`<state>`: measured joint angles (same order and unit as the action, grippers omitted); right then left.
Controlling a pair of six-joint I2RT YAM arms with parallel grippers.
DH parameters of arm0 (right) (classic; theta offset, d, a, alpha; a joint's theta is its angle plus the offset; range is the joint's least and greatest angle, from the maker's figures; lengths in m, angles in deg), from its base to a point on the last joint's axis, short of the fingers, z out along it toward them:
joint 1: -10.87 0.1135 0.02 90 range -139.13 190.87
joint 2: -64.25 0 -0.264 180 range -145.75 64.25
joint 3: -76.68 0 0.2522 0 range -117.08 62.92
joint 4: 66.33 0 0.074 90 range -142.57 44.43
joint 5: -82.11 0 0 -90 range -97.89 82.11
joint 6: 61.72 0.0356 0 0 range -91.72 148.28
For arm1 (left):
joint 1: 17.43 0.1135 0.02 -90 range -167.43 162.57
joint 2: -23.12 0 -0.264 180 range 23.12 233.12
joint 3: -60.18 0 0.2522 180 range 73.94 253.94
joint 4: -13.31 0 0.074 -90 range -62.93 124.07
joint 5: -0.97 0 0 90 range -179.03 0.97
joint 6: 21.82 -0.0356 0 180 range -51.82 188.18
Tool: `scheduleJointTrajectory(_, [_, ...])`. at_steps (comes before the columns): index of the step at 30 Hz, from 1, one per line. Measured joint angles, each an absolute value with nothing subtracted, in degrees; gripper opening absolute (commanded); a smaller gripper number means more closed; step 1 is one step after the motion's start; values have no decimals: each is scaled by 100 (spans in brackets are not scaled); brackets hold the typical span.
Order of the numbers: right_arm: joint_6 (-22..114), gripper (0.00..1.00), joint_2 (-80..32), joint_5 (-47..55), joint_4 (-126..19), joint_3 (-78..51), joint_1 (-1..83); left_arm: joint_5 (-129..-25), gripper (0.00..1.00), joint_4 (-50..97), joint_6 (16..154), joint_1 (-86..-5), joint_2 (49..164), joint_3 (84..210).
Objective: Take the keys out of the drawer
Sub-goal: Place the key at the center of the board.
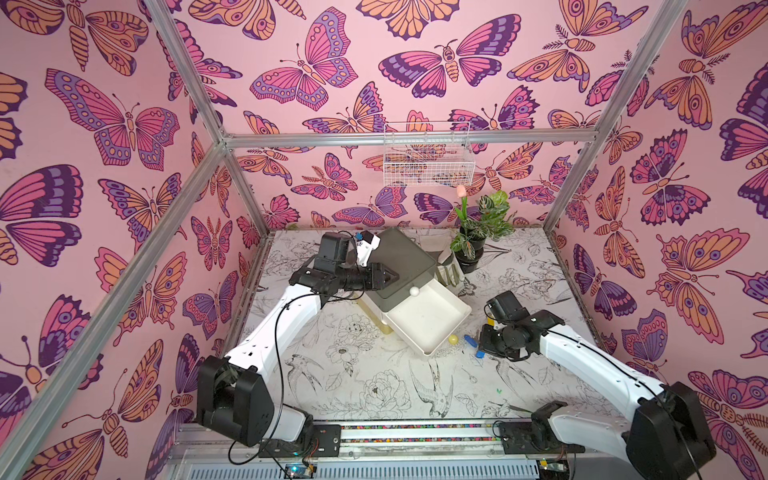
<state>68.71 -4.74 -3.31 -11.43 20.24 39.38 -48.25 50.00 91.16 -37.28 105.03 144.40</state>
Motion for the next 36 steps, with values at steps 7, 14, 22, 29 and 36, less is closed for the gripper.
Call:
scheduleJointTrajectory(7, [6847,0,-824,-259,-1444,2027,3649,-4823,46,5000,9110,-3733,10564,14440])
scheduleJointTrajectory(14, [6748,0,-1222,-224,-1606,2024,3415,-4823,46,5000,9088,-3733,10649,14440])
scheduleJointTrajectory(22, [6698,0,-1401,-224,-1742,2024,3286,-4805,46,4990,9044,-3733,10693,14440])
scheduleJointTrajectory(29, [6613,0,-1709,-217,-1829,1917,3232,-4803,47,4983,9009,-3733,10693,14440])
scheduleJointTrajectory(36, [6567,0,-1978,-195,-1930,1749,3219,-4803,47,4981,9007,-3733,10693,14440])
